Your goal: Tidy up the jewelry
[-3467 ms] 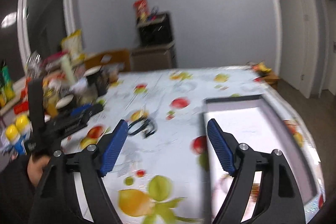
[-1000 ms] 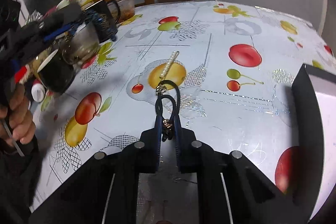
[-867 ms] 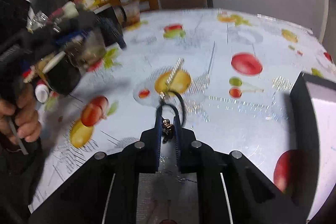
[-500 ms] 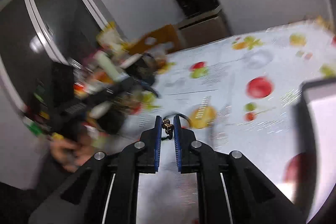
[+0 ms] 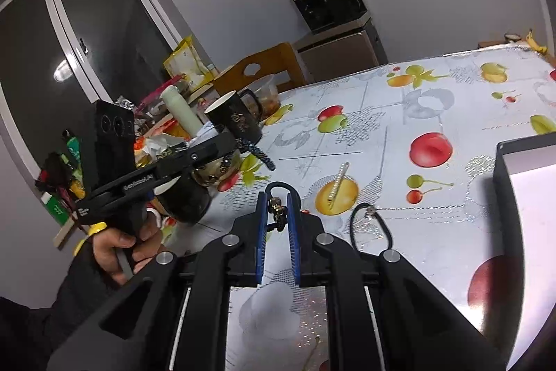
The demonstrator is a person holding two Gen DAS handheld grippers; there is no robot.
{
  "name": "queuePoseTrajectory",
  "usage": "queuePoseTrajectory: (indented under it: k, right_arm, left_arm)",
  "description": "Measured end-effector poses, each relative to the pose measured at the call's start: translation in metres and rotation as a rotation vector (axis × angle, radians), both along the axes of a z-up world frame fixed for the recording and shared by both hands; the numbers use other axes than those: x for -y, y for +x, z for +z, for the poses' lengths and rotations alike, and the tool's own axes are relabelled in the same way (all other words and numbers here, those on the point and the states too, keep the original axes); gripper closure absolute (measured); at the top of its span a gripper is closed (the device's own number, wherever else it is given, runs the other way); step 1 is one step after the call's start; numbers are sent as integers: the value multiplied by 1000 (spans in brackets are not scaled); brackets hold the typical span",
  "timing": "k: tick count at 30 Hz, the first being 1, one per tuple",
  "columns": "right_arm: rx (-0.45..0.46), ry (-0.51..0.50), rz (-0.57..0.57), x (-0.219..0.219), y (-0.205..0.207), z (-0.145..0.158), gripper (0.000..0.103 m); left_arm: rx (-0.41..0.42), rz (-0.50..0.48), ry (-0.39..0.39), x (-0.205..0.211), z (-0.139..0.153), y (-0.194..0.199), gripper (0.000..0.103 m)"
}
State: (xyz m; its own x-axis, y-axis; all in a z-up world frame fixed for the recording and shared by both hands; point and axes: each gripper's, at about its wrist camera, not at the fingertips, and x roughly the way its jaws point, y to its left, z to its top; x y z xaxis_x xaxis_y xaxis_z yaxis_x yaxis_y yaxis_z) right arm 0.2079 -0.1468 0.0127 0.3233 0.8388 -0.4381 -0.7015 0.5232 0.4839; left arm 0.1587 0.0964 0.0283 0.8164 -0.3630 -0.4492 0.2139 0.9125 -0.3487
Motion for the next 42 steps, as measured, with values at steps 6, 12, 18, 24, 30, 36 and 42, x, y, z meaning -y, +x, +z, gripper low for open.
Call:
queuePoseTrajectory:
  k: [6,12,18,24,30,36,42]
  right_arm:
    - [63,-80,-45,-4,-5,2,91]
    - [149,-164,-116,-4,-11,8,92]
    - [247,-228,-182,-1,-19,19,92]
    - [316,-235,-213,17,-27,34,91]
    - [340,-250,-280,50,-24,40,92]
    - [315,-219,-318,84,-19,39,91]
    - [320,-211,-308,86,-21,37,91]
  left_arm:
    - [16,0,11,3,2,-3,89]
    - [38,-1,35,12,3,-6,89]
    - [80,-36,72,35,8,-6,89]
    - [116,-110,109,64,11,-9,89]
    - [148,-143,113,84,16,-9,89]
    - [105,-168,179,99,8,-3,89]
    - [-118,-209,289,112,-35,23,79]
